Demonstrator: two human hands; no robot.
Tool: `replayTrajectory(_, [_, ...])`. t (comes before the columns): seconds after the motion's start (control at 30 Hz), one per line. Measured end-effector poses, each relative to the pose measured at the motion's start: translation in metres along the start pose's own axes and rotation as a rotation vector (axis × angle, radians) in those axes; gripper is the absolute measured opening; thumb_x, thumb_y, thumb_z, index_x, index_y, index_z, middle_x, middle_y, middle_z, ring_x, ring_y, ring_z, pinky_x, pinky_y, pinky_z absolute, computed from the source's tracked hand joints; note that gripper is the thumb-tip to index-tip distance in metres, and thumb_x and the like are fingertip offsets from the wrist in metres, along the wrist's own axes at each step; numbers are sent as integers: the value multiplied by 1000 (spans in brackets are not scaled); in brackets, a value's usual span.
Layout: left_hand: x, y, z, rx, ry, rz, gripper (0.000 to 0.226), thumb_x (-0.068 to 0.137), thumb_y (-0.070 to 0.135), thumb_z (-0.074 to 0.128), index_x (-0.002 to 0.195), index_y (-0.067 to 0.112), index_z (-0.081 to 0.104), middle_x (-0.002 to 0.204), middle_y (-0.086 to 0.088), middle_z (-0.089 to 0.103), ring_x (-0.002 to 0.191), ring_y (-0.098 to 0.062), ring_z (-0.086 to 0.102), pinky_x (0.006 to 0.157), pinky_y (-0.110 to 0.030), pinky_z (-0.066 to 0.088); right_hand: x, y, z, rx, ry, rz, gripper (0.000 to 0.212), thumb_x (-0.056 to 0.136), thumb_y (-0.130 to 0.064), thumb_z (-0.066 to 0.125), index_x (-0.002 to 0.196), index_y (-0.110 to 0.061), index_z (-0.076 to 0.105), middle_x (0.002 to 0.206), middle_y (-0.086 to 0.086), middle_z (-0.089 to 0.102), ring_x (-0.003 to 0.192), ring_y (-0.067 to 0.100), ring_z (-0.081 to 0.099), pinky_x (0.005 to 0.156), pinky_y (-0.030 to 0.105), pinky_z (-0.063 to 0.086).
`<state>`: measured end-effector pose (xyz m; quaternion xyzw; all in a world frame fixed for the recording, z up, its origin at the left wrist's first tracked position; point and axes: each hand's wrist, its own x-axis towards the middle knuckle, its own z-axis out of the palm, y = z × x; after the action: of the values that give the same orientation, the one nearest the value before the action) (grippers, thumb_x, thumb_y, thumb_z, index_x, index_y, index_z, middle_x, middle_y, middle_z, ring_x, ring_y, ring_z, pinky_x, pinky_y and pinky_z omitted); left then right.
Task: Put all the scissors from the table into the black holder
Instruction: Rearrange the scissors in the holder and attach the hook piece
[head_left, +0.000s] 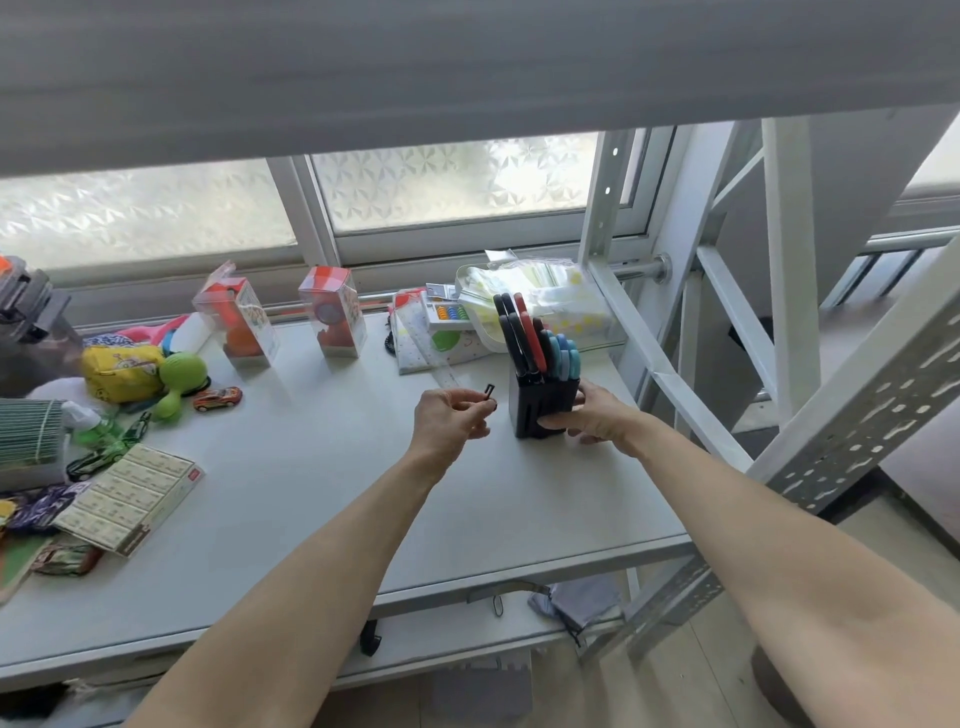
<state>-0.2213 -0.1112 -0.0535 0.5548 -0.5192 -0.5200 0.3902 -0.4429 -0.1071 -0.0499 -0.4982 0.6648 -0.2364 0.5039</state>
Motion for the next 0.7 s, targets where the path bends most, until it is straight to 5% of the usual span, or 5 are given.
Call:
replayTrajectory(0.17, [-3, 10, 3, 78, -35, 69, 19, 94, 10, 67, 104, -4, 74, 88, -15, 74, 63, -14, 63, 49, -17, 51, 0, 1, 3, 6, 12, -18, 57, 81, -19, 77, 129, -25, 47, 120, 2, 57, 82, 18, 57, 66, 29, 48])
replayTrajectory(0.33, [-4, 20, 3, -42, -63, 60, 27, 96, -1, 59, 121, 11, 56, 89, -19, 73, 57, -15, 70, 57, -19, 57, 3, 3, 2, -1, -1, -33, 59, 80, -18, 77, 131, -20, 46, 123, 5, 59, 80, 18, 58, 66, 28, 49])
replayTrajectory(0.5, [3, 29, 6, -120, -37, 21, 30, 97, -8, 51, 124, -2, 64, 86, -16, 69, 59, -11, 71, 61, -16, 59, 2, 3, -4, 17, -31, -36, 70, 81, -20, 77, 140, -24, 39, 125, 3, 58, 87, 20, 61, 81, 37, 53])
replayTrajectory(0.7, [6, 30, 12, -42, 40, 113, 22, 94, 4, 66, 112, -6, 71, 79, -12, 69, 54, -8, 63, 59, -18, 56, 1, 0, -6, 21, -32, -40, 80, 79, -24, 79, 145, -28, 32, 129, 5, 58, 94, 22, 64, 81, 36, 53])
